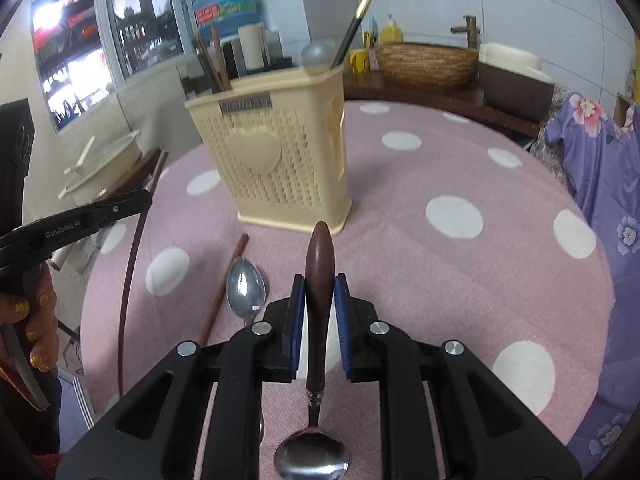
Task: Organize utensils
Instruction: 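Lift the wooden chopstick and brown spoon and carry them above the holder, then lower the chopstick and brown spoon into the cream holder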
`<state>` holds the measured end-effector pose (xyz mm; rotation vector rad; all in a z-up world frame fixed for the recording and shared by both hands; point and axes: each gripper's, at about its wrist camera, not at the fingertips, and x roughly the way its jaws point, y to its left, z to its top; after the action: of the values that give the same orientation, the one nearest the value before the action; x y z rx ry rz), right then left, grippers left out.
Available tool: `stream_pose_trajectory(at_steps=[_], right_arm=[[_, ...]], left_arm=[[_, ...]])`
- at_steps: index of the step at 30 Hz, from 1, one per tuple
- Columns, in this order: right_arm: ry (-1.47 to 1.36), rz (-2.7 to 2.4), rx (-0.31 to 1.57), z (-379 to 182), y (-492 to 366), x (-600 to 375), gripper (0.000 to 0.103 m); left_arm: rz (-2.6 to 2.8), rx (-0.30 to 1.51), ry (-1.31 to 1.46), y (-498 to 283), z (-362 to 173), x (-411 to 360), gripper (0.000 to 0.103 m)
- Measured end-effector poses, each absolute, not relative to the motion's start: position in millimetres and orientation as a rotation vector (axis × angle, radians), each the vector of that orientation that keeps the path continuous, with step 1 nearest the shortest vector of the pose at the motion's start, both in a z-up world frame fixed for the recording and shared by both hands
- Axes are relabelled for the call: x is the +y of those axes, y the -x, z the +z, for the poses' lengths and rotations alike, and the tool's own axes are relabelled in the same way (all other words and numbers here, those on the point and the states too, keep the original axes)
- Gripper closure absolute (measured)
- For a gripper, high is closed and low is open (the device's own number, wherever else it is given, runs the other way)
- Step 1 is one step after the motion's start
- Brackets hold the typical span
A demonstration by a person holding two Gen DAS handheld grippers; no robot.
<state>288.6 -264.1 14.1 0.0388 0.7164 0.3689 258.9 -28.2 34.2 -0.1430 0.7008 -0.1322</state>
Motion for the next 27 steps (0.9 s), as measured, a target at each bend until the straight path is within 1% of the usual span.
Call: stream_pose_trajectory(at_steps=[10, 27], right_arm=[[-0.058, 0.345, 0.627, 45.1, -282.3, -273.1, 0.087], [-0.061, 0.342, 0.585, 62.6, -287.3, -268.1, 0.087]], left_arm=[[-0.111, 0.570, 0.159, -255.2, 81.0, -9.1, 0.095], [-0.095, 0.510, 0.158, -257.3, 101.0, 3.0, 0.095]])
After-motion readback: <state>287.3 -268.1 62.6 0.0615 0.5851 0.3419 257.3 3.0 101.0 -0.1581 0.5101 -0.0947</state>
